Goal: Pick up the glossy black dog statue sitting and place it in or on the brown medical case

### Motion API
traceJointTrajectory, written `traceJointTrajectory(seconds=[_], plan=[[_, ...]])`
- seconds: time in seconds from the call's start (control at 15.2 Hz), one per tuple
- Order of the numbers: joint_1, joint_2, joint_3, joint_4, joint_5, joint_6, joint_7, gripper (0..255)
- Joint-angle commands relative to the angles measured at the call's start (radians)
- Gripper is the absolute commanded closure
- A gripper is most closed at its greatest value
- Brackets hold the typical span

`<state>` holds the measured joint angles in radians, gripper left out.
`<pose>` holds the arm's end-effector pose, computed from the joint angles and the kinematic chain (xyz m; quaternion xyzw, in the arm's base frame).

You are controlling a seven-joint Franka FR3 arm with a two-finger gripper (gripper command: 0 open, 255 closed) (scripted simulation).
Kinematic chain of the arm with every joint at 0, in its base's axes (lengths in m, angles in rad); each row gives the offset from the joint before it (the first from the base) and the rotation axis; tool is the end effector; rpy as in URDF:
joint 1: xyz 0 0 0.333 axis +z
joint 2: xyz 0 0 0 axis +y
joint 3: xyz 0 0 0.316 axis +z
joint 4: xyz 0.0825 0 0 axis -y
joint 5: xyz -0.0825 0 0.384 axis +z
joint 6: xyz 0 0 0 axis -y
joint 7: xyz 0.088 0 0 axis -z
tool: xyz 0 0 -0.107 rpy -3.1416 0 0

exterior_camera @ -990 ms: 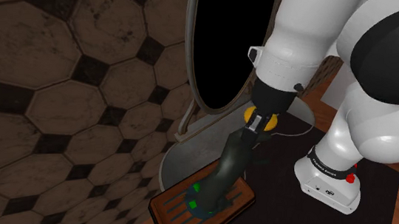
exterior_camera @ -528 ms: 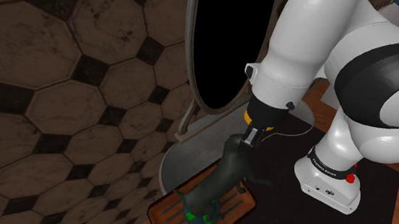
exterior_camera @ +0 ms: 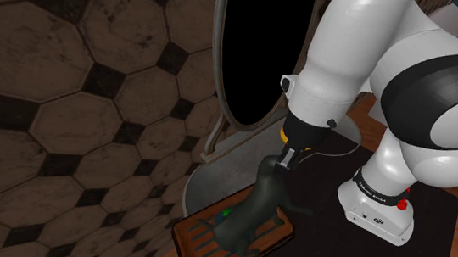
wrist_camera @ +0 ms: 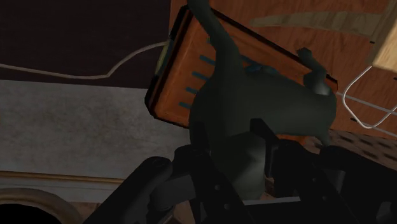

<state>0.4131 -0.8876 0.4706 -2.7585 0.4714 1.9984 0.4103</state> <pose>0.1855 0.2561 0.4383 -0.9952 -0.0746 -0.0212 0.0593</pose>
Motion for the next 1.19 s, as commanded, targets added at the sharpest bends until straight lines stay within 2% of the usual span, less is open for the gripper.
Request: traceJointTrajectory(seconds=[0.0,0.33,0.59,1.12], plan=[[0.000,0.000,0.000,0.000,0.000,0.000,0.000,0],[0.000,0.000,0.000,0.000,0.000,0.000,0.000,0],[-0.015,-0.042,-0.057,0.099,-0.051,-0.140,0.009,0],[-0.015,-0.042,-0.057,0.099,-0.051,-0.140,0.009,0]])
